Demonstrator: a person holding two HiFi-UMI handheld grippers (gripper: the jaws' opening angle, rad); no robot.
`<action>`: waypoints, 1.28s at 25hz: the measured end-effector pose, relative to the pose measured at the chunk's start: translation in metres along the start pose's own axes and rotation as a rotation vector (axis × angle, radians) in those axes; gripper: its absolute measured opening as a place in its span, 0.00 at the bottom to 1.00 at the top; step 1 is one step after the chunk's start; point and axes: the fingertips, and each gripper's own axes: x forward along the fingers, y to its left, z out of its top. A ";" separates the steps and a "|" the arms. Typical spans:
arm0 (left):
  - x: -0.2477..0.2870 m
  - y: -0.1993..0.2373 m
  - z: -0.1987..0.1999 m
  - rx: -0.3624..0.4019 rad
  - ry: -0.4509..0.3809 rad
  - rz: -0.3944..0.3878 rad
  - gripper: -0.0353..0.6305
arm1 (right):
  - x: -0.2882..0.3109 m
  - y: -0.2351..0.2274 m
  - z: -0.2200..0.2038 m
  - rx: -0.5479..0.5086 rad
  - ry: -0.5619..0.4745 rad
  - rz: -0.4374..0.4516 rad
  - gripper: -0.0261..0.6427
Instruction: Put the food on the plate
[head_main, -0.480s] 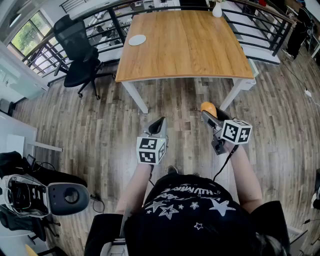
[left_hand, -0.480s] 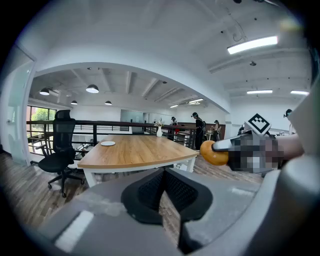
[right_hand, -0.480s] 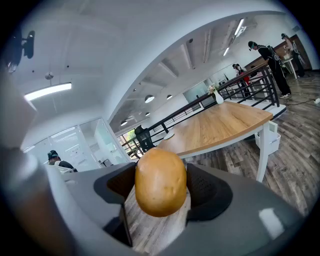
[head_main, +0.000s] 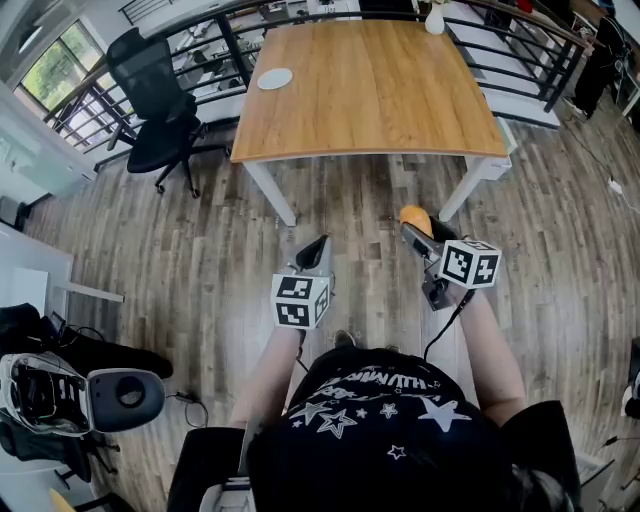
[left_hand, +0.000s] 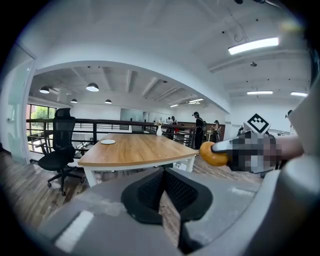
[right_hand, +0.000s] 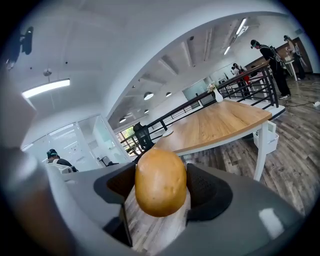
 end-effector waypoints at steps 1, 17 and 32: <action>0.000 0.001 -0.001 -0.002 0.002 -0.003 0.06 | 0.001 0.001 0.000 -0.001 0.001 0.000 0.52; 0.000 0.065 -0.018 -0.042 0.026 -0.014 0.06 | 0.056 0.017 -0.002 0.014 -0.005 -0.043 0.53; -0.003 0.114 -0.028 -0.080 0.034 0.013 0.06 | 0.084 0.022 -0.007 0.022 0.020 -0.065 0.53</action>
